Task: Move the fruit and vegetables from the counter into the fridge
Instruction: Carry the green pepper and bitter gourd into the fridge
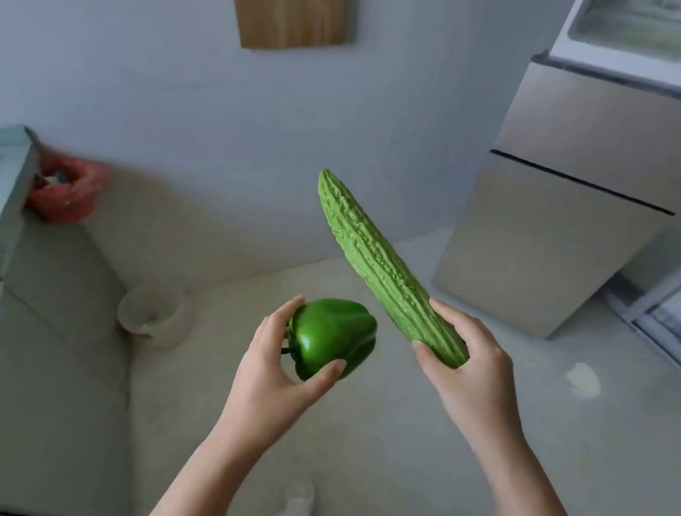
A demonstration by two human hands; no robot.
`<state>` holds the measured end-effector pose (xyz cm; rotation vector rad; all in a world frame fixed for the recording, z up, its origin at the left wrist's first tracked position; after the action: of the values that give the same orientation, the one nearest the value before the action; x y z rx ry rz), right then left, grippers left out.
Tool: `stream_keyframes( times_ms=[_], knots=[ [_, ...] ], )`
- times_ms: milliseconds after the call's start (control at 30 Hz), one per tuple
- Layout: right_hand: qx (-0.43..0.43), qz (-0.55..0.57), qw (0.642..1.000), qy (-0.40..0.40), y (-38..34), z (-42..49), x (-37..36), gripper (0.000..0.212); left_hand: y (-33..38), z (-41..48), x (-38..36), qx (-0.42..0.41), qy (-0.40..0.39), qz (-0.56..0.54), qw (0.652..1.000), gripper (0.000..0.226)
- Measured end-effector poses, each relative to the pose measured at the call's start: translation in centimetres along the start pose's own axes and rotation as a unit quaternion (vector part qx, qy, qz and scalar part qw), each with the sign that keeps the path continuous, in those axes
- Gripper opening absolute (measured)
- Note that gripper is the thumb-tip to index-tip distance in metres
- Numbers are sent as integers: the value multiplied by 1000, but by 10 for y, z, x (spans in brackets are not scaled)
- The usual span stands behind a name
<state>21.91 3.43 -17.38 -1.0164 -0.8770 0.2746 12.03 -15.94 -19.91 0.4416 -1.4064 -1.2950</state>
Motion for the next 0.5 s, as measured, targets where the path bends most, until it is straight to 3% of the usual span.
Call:
stream_keyframes(
  times_ms=[500],
  knots=[
    [-89,-66,985,133,83,225,80,45,46,274,-162,-81,-105,-50,990,72]
  ],
)
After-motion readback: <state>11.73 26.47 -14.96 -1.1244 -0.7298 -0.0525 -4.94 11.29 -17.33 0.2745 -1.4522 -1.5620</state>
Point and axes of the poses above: each hand's wrist, its own z-axis towards the middle knuckle, its own x-axis out of the back of the hand, y = z × x, the point moved 7 cm from there along z, towards the middle knuckle, and after that the axes turned 4 degrees about -x, right-handed, at the moved point
